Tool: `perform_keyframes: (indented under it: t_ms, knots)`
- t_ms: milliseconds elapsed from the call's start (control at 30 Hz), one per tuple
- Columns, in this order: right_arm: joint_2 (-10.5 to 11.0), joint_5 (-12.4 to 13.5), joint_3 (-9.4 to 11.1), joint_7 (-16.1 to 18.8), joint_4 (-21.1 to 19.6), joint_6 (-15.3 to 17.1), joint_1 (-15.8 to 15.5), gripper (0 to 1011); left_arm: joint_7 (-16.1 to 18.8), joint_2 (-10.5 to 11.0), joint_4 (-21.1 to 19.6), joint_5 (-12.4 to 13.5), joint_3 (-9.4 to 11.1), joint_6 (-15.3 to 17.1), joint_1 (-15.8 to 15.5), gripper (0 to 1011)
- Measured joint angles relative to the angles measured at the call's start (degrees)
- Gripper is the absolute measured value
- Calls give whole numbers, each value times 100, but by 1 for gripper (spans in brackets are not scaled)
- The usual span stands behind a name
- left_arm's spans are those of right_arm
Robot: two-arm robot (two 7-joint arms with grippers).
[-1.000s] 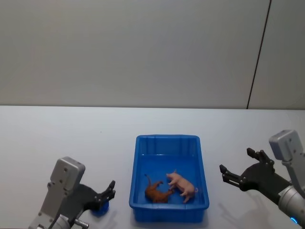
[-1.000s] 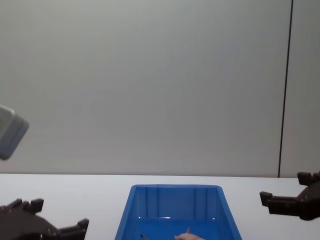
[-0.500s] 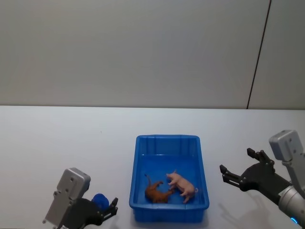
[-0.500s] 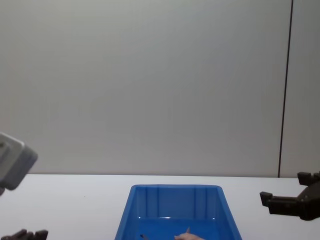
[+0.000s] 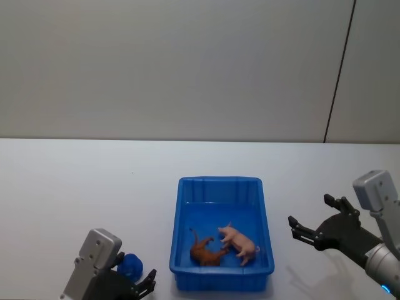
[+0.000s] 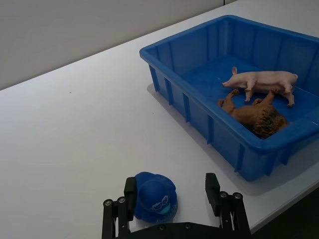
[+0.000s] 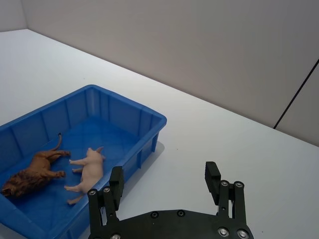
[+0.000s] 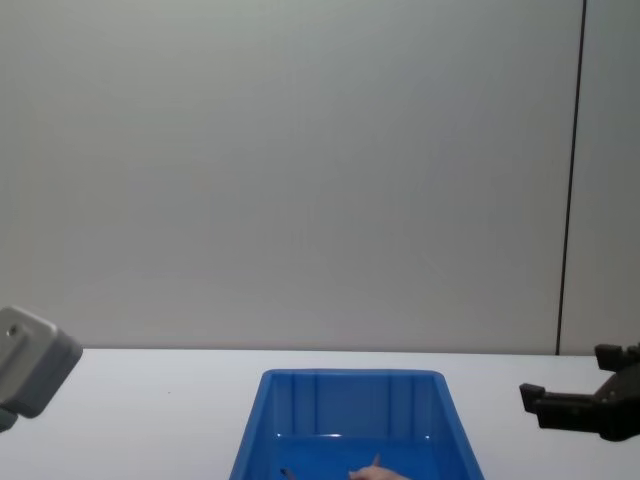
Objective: Pick up the two dolls from the table and place them into the box.
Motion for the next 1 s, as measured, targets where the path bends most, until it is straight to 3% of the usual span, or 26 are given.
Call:
perform_keyframes:
  t_ms: [233,400,467,600,1000]
  knots:
    - [0,0,0,0,0,0,0,1001,-17,-61,159,-3,1,-182,-27,730]
    - [0,0,0,0,0,0,0,1001,-28,-99,255,-2,-3,-281,-45,501]
    - [0,0,0,0,0,0,0,1001,-30,-103,265,-1,-4,-295,-47,501]
    - [0,0,0,0,0,0,0,1001,-37,-124,313,13,-13,-347,-55,339]
    - [0,0,0,0,0,0,0,1001,-18,-136,296,75,-54,-432,-56,241]
